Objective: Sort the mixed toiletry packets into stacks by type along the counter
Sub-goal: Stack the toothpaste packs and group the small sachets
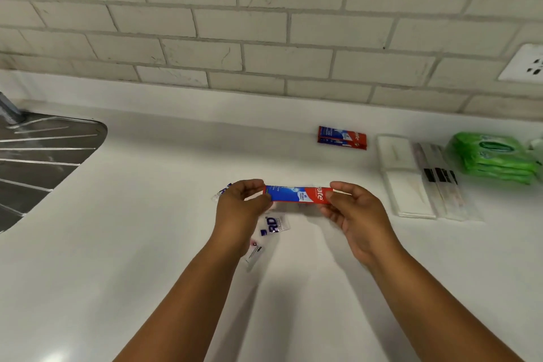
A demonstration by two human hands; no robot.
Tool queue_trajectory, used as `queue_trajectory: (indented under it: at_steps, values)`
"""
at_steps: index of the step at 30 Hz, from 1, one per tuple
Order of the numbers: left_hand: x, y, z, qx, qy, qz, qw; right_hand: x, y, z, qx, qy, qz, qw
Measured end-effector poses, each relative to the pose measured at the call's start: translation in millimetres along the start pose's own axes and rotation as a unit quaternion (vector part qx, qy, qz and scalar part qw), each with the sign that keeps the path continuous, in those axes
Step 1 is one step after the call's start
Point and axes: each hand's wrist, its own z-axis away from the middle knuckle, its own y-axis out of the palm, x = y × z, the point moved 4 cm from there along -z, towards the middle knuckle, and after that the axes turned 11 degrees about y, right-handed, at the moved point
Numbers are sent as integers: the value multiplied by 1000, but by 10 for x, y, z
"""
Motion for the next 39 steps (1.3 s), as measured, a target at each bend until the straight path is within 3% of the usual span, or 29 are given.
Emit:
queue_trajectory:
  at_steps: [10, 14, 17, 21, 29, 35, 37, 39]
  values:
    - [-133, 947, -895, 34, 7, 4, 999, 682, -288, -849, -57, -80, 14, 995]
    - [-169, 1305, -1273, 58, 21, -35, 997, 917, -428, -1246, -119, -114, 112, 980]
    - [-96, 1539, -1545, 63, 31, -68, 995, 1089, -511, -1549, -186, -146, 260, 936]
    - [33, 1764, -1809, 49, 43, -104, 992, 1273, -523, -1874, -199, -194, 414, 867]
    - [234, 1918, -1991, 48, 73, -194, 977, 1260, -495, -2093, -250, -202, 630, 706]
    - [266, 1923, -2011, 65, 100, -231, 965, 1250, -495, -2069, -265, -242, 676, 643]
    - [214, 1905, -1982, 75, 162, -260, 949, 1259, -505, -2055, -240, -269, 679, 639]
    - [151, 1899, -1945, 110, 267, -298, 910, 1259, -507, -2048, -192, -303, 680, 640]
